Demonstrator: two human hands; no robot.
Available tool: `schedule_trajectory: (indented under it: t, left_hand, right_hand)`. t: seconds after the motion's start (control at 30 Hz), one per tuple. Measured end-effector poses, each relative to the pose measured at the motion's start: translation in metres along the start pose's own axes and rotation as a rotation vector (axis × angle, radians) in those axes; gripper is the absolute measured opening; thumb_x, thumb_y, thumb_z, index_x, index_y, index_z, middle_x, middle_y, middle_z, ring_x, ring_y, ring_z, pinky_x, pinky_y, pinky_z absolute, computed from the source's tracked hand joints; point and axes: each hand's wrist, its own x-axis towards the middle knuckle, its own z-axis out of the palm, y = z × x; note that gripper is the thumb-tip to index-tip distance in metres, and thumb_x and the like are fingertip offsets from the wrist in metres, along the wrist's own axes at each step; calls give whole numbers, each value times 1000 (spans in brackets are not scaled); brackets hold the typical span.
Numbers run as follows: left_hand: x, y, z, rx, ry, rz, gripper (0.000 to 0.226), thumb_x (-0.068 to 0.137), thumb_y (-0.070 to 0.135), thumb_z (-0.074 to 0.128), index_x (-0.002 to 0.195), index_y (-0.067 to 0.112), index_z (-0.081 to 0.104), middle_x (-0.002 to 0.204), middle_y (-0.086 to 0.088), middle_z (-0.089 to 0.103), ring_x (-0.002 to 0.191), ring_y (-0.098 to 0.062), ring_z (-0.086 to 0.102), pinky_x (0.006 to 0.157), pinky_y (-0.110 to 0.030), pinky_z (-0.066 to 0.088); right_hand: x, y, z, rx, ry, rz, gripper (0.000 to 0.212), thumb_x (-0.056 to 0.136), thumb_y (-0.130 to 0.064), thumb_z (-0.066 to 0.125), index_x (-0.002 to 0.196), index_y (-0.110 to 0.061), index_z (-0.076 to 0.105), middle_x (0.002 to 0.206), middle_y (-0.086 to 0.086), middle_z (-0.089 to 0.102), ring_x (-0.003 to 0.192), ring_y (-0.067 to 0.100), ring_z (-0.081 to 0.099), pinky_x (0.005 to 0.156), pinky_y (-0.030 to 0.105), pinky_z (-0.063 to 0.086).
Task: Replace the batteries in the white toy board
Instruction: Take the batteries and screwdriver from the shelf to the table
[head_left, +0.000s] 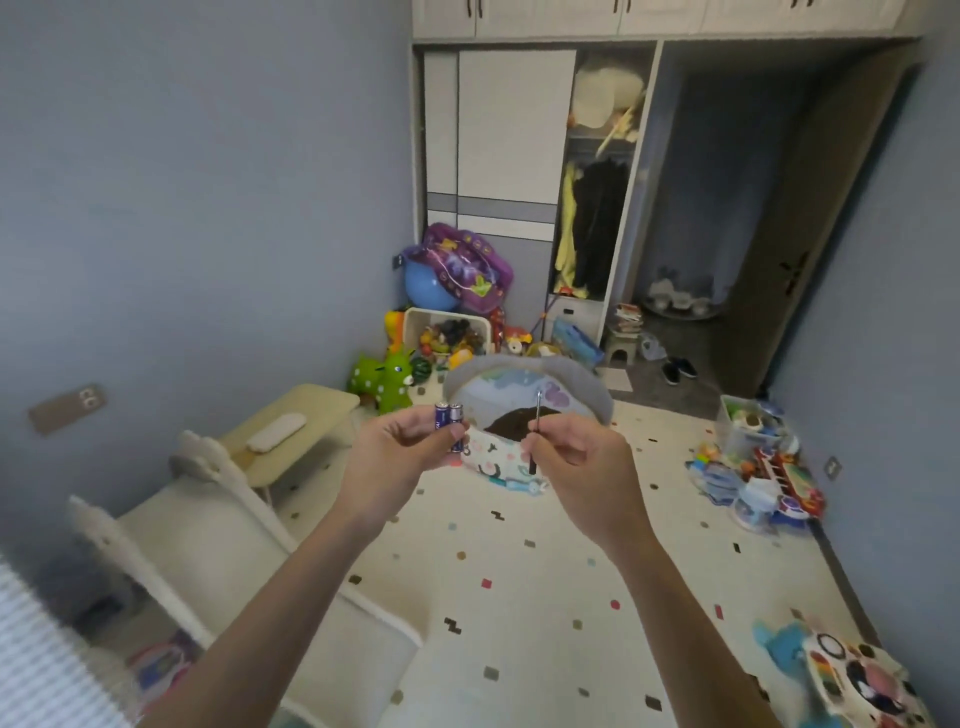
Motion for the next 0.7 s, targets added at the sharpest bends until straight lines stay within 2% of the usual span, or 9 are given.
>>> schedule_trajectory:
  t: [0.1, 0.3, 0.5, 0.6, 0.7]
  left_hand:
    - [66, -9, 1, 26, 48, 4, 19, 90, 7, 78, 109, 7, 81, 98, -10, 83, 91, -23, 79, 81, -29, 64]
    - [192, -43, -13, 62, 154, 26, 20, 90, 5, 78, 109, 5, 80, 98, -12, 83, 86, -20, 78, 75, -23, 62]
    - [343, -90, -56, 33, 219, 46, 22, 88, 8, 80, 110, 9, 81, 101, -13, 82, 93, -26, 78, 85, -32, 64]
    - [420, -100, -81, 10, 251, 37, 22, 88, 6, 80, 109, 9, 80, 102, -13, 83, 94, -26, 78, 88, -36, 64]
    - [489, -107, -108, 12, 302, 37, 19, 89, 3, 78, 107, 9, 80, 101, -12, 83, 91, -23, 78, 86, -33, 64]
  right_hand:
    - [72, 23, 21, 12, -72, -34, 9, 93, -13, 74, 98, -14, 81, 84, -7, 80, 80, 10, 77, 77, 28, 64]
    - [202, 73, 81, 78, -188, -18, 9, 95, -11, 73, 101, -10, 79, 81, 4, 80, 72, 11, 75, 61, 18, 59]
    - [347, 122, 171, 38, -253, -121, 11, 95, -14, 73, 103, -12, 80, 84, -3, 81, 75, 8, 75, 70, 18, 60]
    - [422, 137, 219, 59, -296, -118, 10, 95, -15, 73, 102, -13, 79, 84, -2, 80, 76, 11, 76, 72, 23, 62]
    - [491, 153, 271, 79, -352, -117, 9, 95, -17, 74, 102, -15, 79, 84, -3, 79, 78, 12, 75, 74, 25, 62]
